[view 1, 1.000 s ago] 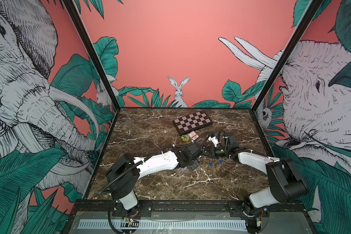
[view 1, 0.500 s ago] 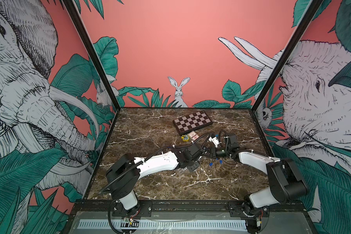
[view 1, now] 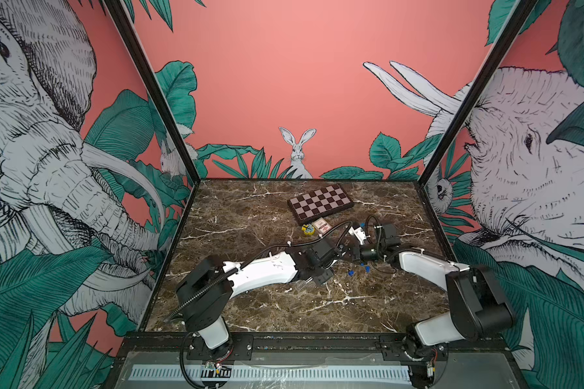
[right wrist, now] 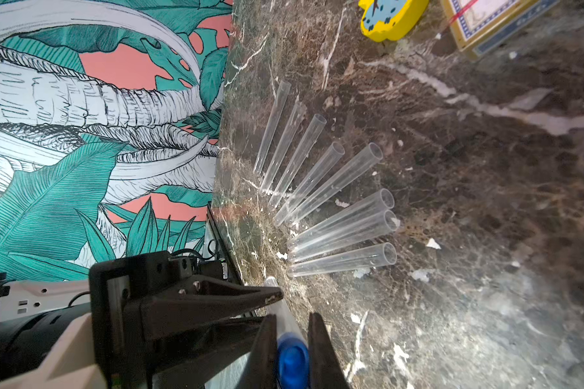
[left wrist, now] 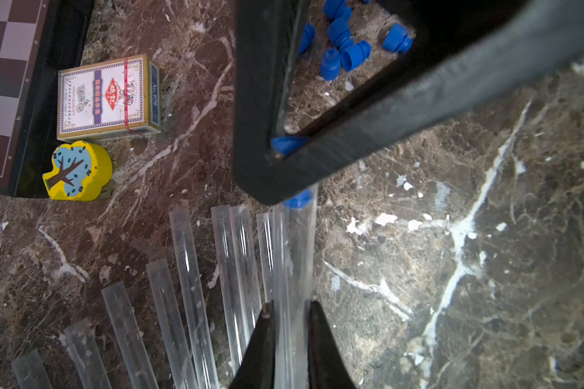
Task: Remove stoppers from test tubes
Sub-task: Open the stopper on the test tube.
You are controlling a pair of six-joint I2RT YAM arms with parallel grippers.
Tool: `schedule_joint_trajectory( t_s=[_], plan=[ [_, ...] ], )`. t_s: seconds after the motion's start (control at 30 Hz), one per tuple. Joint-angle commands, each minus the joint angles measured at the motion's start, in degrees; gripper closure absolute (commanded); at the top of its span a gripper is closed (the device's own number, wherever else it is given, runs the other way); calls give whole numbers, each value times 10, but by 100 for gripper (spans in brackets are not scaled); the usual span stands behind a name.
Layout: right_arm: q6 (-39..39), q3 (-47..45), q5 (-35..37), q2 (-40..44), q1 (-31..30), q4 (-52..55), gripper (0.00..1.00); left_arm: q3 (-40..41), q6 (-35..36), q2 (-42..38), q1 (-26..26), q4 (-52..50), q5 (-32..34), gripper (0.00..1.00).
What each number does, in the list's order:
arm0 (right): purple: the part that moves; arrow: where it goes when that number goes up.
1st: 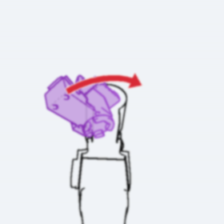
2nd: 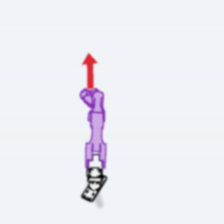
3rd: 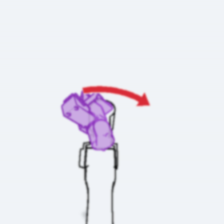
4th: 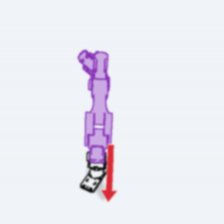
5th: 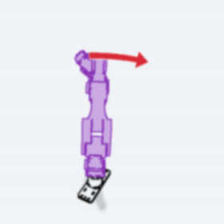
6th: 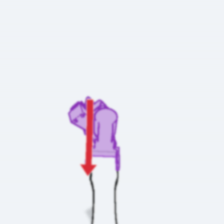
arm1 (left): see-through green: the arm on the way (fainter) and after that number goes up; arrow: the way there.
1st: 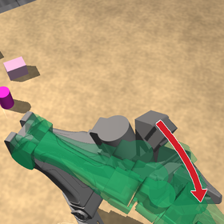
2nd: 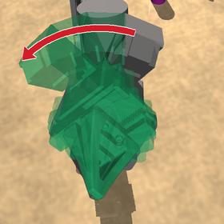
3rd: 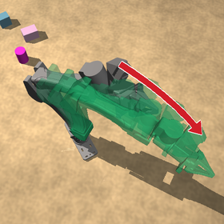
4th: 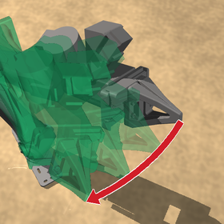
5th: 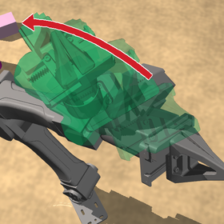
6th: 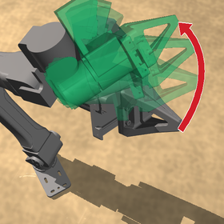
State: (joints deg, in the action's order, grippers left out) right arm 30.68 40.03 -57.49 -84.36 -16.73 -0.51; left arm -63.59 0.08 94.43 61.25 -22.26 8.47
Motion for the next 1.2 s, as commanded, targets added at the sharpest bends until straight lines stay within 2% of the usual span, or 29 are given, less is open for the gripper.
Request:
schedule_joint_trajectory(
  t_s=[0.0, 0.4, 0.73, 1.17],
  plan=[
    [-3, 8, -6, 21, 17, -2, 96, 19, -3, -7, -10, -68, 39, 91],
    [1, -1, -21, 17, 27, -20, 96, 24, 0, -10, -10, -67, 38, 91],
    [-30, 8, -16, 18, 40, 18, 97, 30, 1, -12, -10, -68, 45, 91],
    [-26, 7, -21, 20, 44, 9, 97, 32, 8, -17, -10, -72, 43, 91]
  ],
)
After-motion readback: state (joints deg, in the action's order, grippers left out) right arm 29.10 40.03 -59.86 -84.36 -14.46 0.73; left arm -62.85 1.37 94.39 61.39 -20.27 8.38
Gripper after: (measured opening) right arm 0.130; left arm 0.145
